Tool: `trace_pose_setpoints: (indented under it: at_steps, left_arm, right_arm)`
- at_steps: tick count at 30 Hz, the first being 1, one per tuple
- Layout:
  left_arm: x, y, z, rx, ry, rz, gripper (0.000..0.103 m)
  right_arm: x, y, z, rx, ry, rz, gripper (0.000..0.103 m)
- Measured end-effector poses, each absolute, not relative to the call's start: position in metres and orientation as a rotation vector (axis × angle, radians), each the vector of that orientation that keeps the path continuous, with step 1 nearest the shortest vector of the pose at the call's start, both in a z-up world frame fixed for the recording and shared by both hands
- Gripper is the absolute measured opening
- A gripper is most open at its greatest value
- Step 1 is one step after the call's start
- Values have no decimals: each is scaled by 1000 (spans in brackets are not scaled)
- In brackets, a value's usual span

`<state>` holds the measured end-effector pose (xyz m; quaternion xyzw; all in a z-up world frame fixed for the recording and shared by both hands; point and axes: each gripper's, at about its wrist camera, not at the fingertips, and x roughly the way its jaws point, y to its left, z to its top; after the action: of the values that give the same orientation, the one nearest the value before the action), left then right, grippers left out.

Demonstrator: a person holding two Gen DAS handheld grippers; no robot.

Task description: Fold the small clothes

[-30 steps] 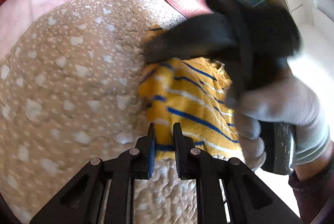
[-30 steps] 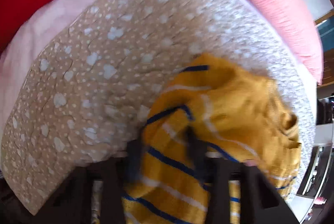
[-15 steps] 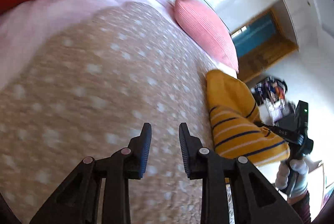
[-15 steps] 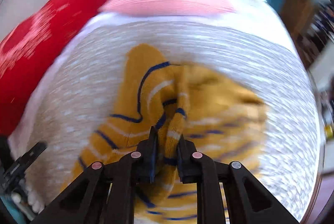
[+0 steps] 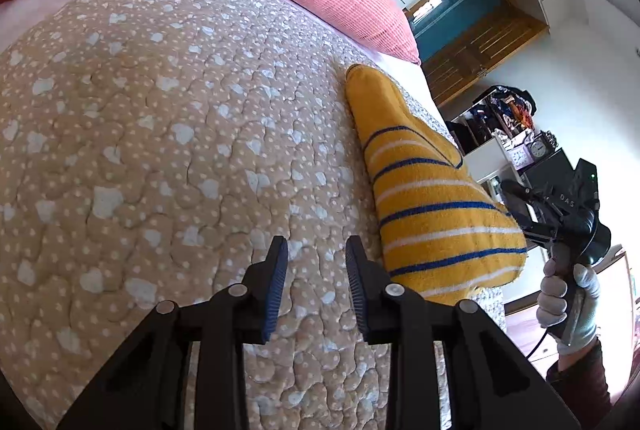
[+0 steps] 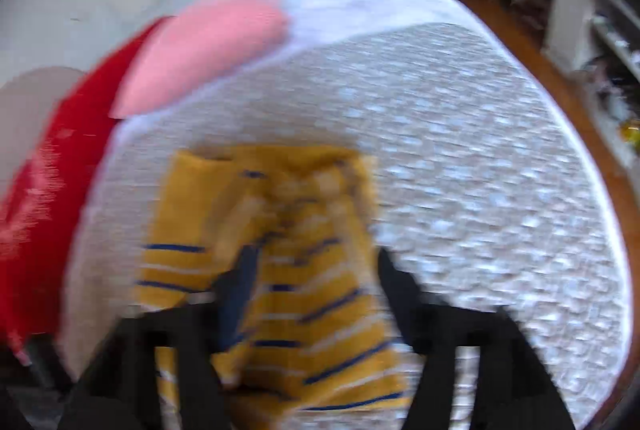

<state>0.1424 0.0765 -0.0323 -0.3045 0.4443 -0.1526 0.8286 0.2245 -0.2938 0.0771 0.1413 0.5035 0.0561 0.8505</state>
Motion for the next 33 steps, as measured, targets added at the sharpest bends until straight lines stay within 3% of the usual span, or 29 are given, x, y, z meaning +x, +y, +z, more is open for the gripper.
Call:
trace_pose_setpoints:
  at_steps: [5,6,7,10,17,19,22,24,29,30,33]
  left_arm:
    - [144,95,-34,-686,942,-328,30]
    - [144,96,-34,-689,944,-329,30]
    - [143,97,-34,-692,945,-329,30]
    - [143,99,-34,-698,948,-329,31]
    - [142,99,-32,-691,941,-329,36]
    - [142,96,-31,-679,942,-326,36]
    - [142,92,-30,-664,943,-328,36]
    - [141,88,-30,-657,947,-323,36]
    - [140,79,-28,-617,945,-302,36]
    - [138,75,-26,-589,939,-281,36]
    - [129,64,-20,-483,916,-202,36]
  right_arm:
    - [243,-246,40,239,1192,168,70]
    - [245,-236,30,260,1214,193,40]
    - [244,-229,29,277,1213,207,28]
    - [239,-217,45,261,1150,224,18]
    - [239,-246,88,158,1041,38,15]
    - [243,-253,76,64,1063,-64,7]
    - [247,-268,32,-118,1176,-231,7]
    - [245,-282,22,-91,1211,-250,7]
    - [214,-283,82,-1,1038,-169,8]
    - [207,-281,99,43,1005,-115,9]
    - [194,-272,122,118,953,4,30]
